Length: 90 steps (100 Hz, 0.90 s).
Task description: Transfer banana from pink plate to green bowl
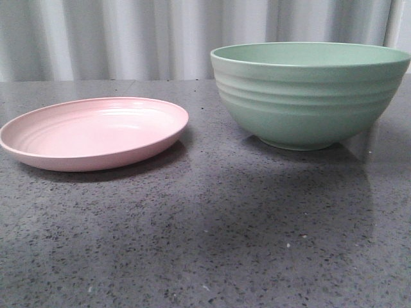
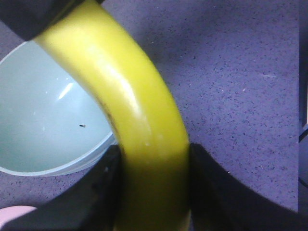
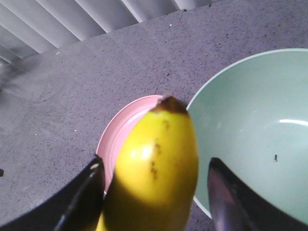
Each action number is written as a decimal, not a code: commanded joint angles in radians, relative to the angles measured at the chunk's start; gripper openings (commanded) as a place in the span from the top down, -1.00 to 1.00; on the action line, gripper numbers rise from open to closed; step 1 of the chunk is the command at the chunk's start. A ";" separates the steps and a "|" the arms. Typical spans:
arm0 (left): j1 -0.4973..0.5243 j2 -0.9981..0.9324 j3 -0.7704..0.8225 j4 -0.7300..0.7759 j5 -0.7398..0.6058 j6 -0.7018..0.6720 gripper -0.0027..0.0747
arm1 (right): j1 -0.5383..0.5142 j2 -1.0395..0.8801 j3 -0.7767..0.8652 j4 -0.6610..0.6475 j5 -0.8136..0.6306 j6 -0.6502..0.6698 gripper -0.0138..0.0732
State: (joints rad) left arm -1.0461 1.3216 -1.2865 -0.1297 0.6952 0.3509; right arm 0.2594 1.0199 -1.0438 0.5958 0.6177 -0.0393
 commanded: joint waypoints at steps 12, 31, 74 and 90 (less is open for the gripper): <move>0.001 -0.029 -0.031 -0.018 -0.075 -0.003 0.98 | 0.000 0.020 -0.035 0.031 -0.071 -0.029 0.21; 0.020 -0.029 0.000 -0.020 -0.052 -0.012 0.98 | 0.007 0.059 -0.035 0.031 -0.049 -0.033 0.35; 0.020 -0.031 0.123 -0.060 -0.148 -0.014 0.98 | 0.077 0.078 0.099 0.035 -0.120 -0.035 0.27; 0.020 -0.031 0.136 -0.072 -0.158 -0.014 0.98 | 0.077 0.078 0.112 0.035 -0.122 -0.035 0.27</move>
State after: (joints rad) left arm -1.0242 1.3250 -1.1193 -0.1807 0.6424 0.3352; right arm 0.3331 1.1092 -0.9147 0.6539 0.5364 -0.0434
